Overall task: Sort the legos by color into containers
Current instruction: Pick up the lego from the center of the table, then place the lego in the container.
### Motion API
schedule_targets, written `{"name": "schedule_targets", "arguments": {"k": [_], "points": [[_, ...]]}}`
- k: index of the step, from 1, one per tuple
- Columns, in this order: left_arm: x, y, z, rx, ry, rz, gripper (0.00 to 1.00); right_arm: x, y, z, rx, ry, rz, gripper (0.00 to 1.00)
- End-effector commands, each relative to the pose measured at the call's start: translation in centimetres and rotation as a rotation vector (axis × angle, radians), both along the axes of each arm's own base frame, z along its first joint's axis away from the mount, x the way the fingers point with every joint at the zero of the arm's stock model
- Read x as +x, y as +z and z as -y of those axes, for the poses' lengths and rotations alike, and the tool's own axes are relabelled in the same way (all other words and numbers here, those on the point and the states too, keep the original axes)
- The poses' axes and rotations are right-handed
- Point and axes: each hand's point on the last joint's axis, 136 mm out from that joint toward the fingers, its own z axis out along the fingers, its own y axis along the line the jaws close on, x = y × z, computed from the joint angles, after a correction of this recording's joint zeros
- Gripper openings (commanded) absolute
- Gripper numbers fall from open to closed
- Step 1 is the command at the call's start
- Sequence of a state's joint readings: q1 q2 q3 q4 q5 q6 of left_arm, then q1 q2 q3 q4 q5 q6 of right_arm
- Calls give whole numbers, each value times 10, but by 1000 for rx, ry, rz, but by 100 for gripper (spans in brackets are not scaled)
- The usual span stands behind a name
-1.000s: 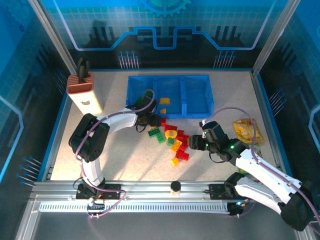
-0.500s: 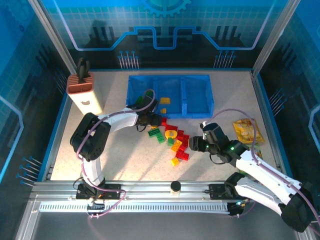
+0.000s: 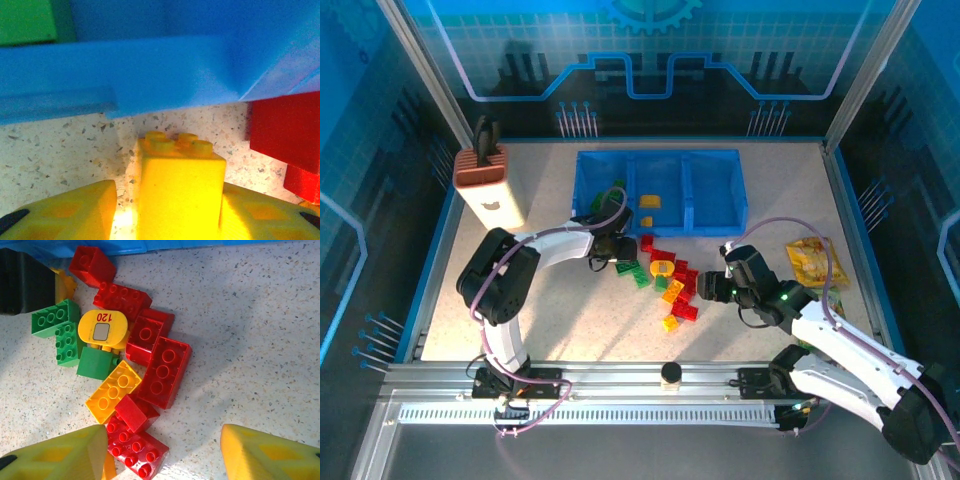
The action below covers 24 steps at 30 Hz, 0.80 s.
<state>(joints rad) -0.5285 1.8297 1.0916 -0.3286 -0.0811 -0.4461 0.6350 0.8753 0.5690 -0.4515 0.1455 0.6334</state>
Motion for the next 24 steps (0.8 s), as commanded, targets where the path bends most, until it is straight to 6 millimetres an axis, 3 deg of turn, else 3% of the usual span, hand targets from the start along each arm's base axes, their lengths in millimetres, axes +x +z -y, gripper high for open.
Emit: {"name": "schedule_targets", "arguments": {"k": [1, 7, 14, 19, 24], "points": [[-5, 3, -1, 16, -5, -18, 48, -4, -2, -2, 14, 2, -5, 62], [-8, 26, -5, 37, 0, 37, 37, -6, -2, 0, 12, -2, -2, 62], [-8, 98, 9, 1, -37, 202, 35, -4, -3, -2, 18, -1, 1, 62], [13, 143, 27, -46, -77, 300, 35, -1, -2, -4, 22, 3, 2, 62], [46, 149, 54, -31, -131, 297, 37, -3, 3, -3, 25, 6, 6, 62]]}}
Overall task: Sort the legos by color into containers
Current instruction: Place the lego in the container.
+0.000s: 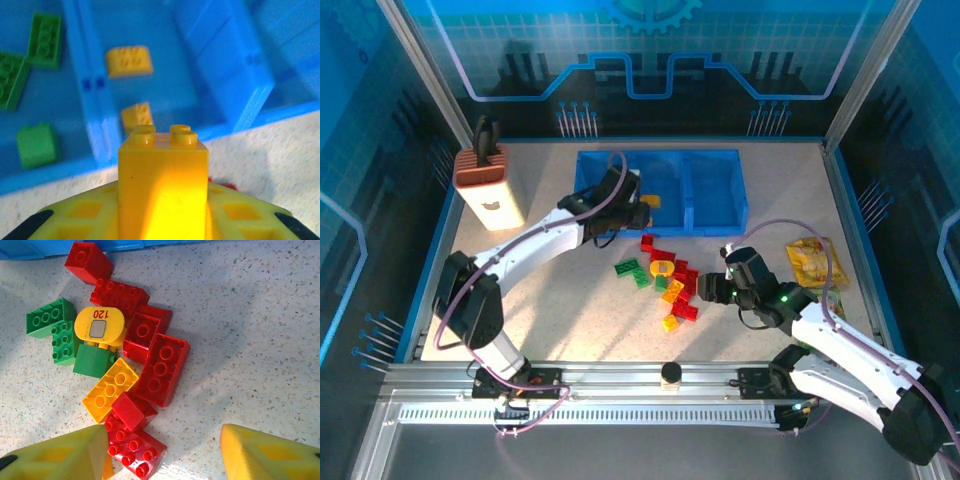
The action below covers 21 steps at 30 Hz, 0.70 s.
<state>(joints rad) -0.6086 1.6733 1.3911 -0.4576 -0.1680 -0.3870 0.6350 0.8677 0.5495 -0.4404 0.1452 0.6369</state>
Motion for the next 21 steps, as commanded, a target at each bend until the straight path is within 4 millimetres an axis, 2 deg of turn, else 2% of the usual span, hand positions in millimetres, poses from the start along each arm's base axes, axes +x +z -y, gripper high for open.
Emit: {"name": "schedule_targets", "arguments": {"k": [1, 4, 8, 10, 11, 12, 13, 17, 21], "points": [[15, -14, 11, 66, -47, -30, 37, -3, 8, -3, 24, 8, 7, 62], [34, -21, 20, 95, -55, -46, 38, -7, 8, 0, 23, 1, 8, 62], [53, -31, 25, 116, -40, -59, 44, -12, 6, 4, 25, -1, 5, 62], [57, -30, 27, 111, -34, -54, 55, -12, 5, 3, 28, 0, 1, 62], [58, -27, 27, 105, -34, -45, 64, -13, 4, 3, 29, 2, -5, 63], [59, -23, 28, 97, -34, -34, 73, -13, 4, 1, 30, 7, -8, 63], [60, -19, 28, 92, -33, -23, 76, -12, 4, 0, 34, 10, -8, 63], [52, 12, 26, 49, -38, 30, 77, -10, 5, -7, 29, 28, -10, 64], [31, 41, 14, -13, -33, 98, 76, -4, 7, -17, 12, 58, -11, 66]]}}
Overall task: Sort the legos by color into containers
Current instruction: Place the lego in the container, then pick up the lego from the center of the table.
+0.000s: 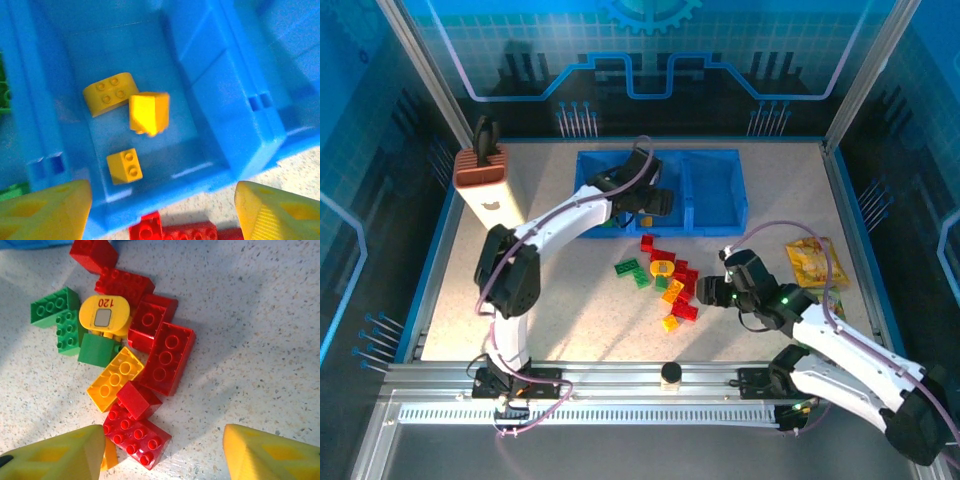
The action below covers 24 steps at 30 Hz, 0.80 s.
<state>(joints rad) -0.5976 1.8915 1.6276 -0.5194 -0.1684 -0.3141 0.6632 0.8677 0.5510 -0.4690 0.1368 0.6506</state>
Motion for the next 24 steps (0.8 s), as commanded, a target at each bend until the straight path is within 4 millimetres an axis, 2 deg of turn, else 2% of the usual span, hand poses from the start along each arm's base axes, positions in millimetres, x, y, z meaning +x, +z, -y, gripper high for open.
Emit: {"name": "schedule_targets", "arguments": {"k": [1, 4, 7, 10, 15, 18, 24], "points": [[-18, 61, -12, -97, 11, 123, 76, 7, 12, -16, 11, 40, 20, 66], [-41, 67, -27, -136, 23, 150, 74, 14, 16, -29, 0, 72, 23, 66], [-67, 60, -43, -162, 33, 152, 73, 22, 19, -43, -22, 103, 17, 67], [-92, 41, -63, -149, 59, 121, 73, 33, 17, -57, -52, 110, -13, 71], [-129, 9, -93, -120, 105, 72, 73, 52, 1, -77, -140, 64, -132, 80], [-143, -2, -104, -115, 127, 58, 73, 60, -10, -89, -205, 39, -178, 82], [-156, -9, -115, -125, 147, 53, 72, 73, -26, -102, -293, -21, -257, 81]]}}
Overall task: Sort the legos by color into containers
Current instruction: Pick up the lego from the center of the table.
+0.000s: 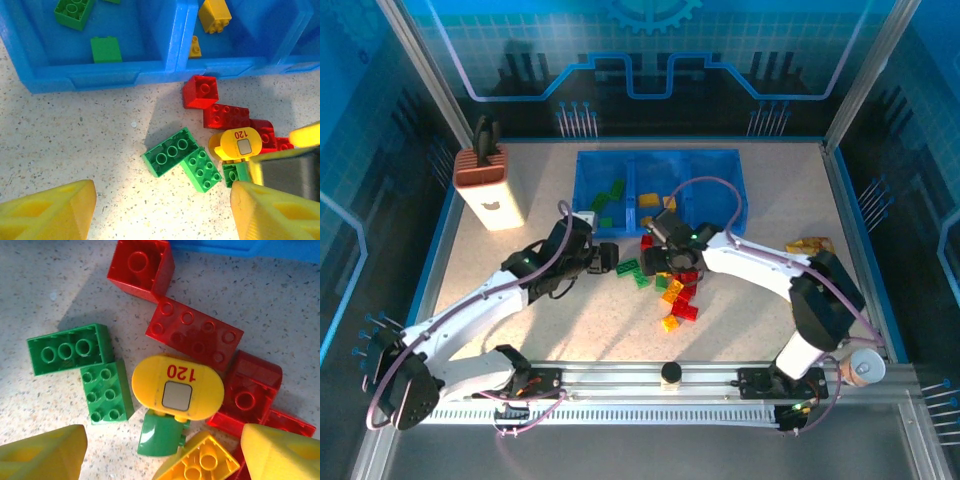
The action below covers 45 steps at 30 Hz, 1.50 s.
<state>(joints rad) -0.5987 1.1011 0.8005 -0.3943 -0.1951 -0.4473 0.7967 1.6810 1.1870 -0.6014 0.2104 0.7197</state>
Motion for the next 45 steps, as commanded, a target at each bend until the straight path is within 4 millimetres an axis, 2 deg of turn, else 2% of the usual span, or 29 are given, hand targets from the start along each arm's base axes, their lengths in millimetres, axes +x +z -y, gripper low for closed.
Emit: {"name": "schedule_targets", "arguments": {"k": [1, 11, 19, 28, 39, 42, 45], "points": [[-4, 1, -7, -9, 36, 10, 72, -1, -7, 6, -93, -60, -47, 81], [-7, -6, -11, -1, 44, 9, 72, 6, -33, 5, -187, -99, -102, 81], [-6, -3, -12, 6, 48, 16, 70, 11, -42, -7, -178, -85, -121, 79], [-5, -5, -13, 17, 51, 14, 70, 10, -47, -11, -188, -74, -128, 77], [-8, -12, -17, 28, 56, 7, 69, 10, -55, -12, -226, -76, -127, 56], [-9, -11, -19, 31, 60, 11, 68, 10, -53, -12, -229, -75, -120, 50], [-9, -10, -20, 33, 63, 17, 68, 9, -41, -13, -231, -67, -97, 47]]}}
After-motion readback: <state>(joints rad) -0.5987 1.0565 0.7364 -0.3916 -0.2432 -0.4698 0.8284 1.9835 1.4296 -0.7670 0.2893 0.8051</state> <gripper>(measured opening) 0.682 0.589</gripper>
